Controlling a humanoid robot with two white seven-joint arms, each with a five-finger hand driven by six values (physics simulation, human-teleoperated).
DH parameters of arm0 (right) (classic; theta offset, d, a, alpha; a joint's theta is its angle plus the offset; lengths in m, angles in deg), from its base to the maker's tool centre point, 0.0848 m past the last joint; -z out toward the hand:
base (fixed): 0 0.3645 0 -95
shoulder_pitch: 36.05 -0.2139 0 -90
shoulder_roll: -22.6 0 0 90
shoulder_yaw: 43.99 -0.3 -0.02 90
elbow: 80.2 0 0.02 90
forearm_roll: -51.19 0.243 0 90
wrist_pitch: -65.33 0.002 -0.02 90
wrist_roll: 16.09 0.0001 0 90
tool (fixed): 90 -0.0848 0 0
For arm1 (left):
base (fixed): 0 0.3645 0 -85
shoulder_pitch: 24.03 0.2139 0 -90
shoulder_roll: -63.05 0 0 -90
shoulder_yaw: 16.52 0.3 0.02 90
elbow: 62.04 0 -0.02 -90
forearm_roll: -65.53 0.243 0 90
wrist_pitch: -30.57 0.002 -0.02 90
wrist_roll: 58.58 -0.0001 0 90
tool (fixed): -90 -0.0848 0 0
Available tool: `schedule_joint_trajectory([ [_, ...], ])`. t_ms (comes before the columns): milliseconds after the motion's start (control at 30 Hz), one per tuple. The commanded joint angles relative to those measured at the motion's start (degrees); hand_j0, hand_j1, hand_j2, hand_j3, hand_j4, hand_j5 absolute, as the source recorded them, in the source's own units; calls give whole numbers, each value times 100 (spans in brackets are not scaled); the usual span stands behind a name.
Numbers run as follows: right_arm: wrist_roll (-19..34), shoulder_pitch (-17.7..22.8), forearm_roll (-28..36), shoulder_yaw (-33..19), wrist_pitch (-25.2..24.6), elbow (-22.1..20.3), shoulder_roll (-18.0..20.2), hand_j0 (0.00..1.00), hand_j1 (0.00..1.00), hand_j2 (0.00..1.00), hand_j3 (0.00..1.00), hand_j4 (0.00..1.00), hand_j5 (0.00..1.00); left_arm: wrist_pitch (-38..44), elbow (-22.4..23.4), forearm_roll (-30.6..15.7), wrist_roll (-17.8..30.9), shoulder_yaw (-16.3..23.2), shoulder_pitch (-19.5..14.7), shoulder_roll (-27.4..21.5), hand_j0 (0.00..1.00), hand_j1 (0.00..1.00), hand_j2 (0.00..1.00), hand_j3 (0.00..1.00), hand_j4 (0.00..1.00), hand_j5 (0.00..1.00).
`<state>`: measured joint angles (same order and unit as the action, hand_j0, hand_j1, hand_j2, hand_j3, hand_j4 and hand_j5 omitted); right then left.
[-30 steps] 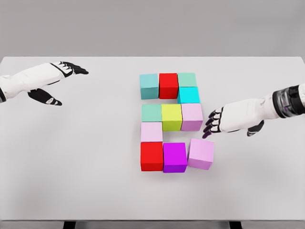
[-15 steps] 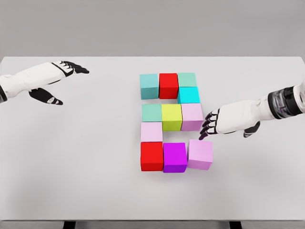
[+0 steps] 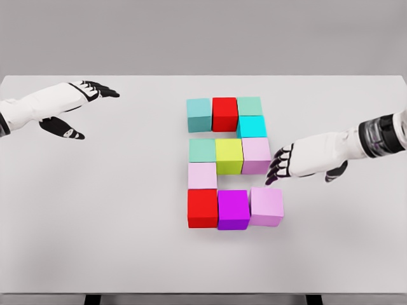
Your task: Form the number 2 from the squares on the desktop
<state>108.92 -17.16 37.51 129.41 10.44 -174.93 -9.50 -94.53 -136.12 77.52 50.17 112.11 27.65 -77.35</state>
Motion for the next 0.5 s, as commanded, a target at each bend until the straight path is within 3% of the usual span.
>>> schedule_joint_trajectory([
  [0,-1,0,23,-61,-11,16,19,100,100,100,100,100,100,9,8,-39,-3,-5,-9,-14,100,100,100,100,100,100],
  [133,-1,0,23,-184,-11,218,238,100,100,100,100,100,100,9,8,-39,-3,4,0,-14,100,100,100,100,100,100],
  [200,-1,0,94,-368,-11,666,344,100,100,100,100,100,100,9,8,-39,-3,4,0,-14,100,100,100,100,100,100],
  [300,-1,123,717,-579,-11,1546,239,100,100,100,100,100,100,9,8,-39,6,30,18,-31,100,100,100,100,100,100],
  [367,-1,228,955,-649,-11,1563,230,100,100,100,100,100,100,9,148,-22,6,30,18,-22,100,100,100,100,100,100],
  [467,-1,905,955,-1457,-11,1572,230,100,100,100,100,100,100,9,183,-31,-3,30,26,-40,100,100,100,100,100,100],
])
